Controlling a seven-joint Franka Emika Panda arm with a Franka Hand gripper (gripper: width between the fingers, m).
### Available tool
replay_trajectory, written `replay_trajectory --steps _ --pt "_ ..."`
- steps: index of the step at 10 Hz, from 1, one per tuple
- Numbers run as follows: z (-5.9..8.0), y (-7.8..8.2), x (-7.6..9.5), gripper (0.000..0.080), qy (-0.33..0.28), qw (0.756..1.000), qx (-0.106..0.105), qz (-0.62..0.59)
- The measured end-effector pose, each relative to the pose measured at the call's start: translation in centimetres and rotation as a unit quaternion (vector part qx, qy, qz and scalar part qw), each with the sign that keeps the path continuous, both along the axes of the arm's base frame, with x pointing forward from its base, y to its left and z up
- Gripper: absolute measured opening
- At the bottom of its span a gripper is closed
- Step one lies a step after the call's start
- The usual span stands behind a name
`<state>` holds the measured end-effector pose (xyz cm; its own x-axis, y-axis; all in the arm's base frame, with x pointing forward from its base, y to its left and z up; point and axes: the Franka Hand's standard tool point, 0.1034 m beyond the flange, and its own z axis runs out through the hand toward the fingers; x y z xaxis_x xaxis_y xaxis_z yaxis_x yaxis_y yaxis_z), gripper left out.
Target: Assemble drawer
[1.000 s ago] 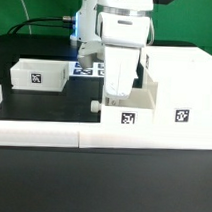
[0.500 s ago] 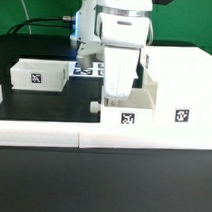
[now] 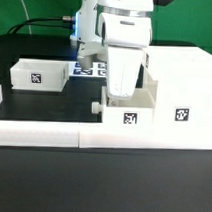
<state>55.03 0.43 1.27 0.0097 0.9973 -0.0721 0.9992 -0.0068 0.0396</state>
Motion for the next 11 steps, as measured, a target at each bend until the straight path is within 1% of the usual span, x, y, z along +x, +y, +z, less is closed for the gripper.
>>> replay_trajectory --steps 5,8,9,11 --pt "0.0 -0.2 0.0 0.0042 0.001 1.0 0.0 -0.004" --pt "-0.1 0.4 -0.1 0.0042 0.001 1.0 0.001 -0.005" --pt "0.0 0.9 0.0 0.0042 -0.001 1.0 0.0 -0.007" --pt "-0.1 0.3 -0.1 0.0042 -0.01 1.0 0.0 -0.016"
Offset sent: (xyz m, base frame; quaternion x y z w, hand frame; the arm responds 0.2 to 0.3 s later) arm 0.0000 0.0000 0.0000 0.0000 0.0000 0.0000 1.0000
